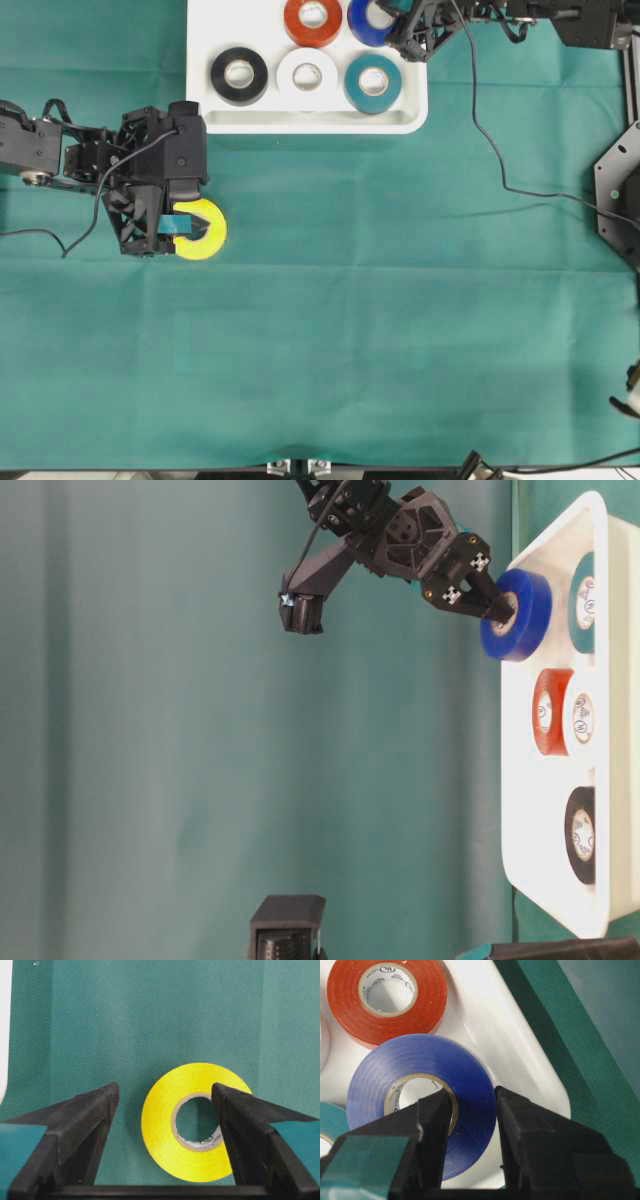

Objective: Put the tape alternately from left to right into the white case.
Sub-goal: 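Carry the blue roll into the case's top-right slot and release it, then withdraw the right gripper from the case to the right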

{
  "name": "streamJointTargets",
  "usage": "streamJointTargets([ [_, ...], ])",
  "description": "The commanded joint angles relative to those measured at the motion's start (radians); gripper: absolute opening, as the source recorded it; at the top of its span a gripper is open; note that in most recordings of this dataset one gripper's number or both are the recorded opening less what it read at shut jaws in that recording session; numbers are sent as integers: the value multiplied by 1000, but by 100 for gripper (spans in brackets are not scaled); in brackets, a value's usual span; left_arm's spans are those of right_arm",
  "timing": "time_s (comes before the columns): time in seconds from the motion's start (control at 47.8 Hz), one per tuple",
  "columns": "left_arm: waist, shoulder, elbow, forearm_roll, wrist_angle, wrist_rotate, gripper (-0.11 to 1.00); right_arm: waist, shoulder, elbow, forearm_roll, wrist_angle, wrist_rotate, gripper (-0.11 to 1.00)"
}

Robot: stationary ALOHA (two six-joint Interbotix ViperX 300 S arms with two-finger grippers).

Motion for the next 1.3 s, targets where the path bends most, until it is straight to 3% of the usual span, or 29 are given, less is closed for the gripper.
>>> streamJointTargets([
  [0.0, -3, -12, -11, -3, -8, 0, 93, -5, -12, -17, -8, -8, -2, 28],
  [0.418, -3, -12, -11, -3, -8, -11, 93, -5, -11, -12, -15, -28, -6, 28],
  [0.607, -3, -12, -8, -3, -9, -26, 93, -3, -12, -11, -15, -44, -12, 81],
  [0.669, -5, -12, -6, -3, -8, -26, 93, -3, -12, -11, -15, -43, -12, 91],
  [1.276, -5, -12, -8, -3, -8, -26, 93, 23, -38, 9, -15, -43, -11, 87],
])
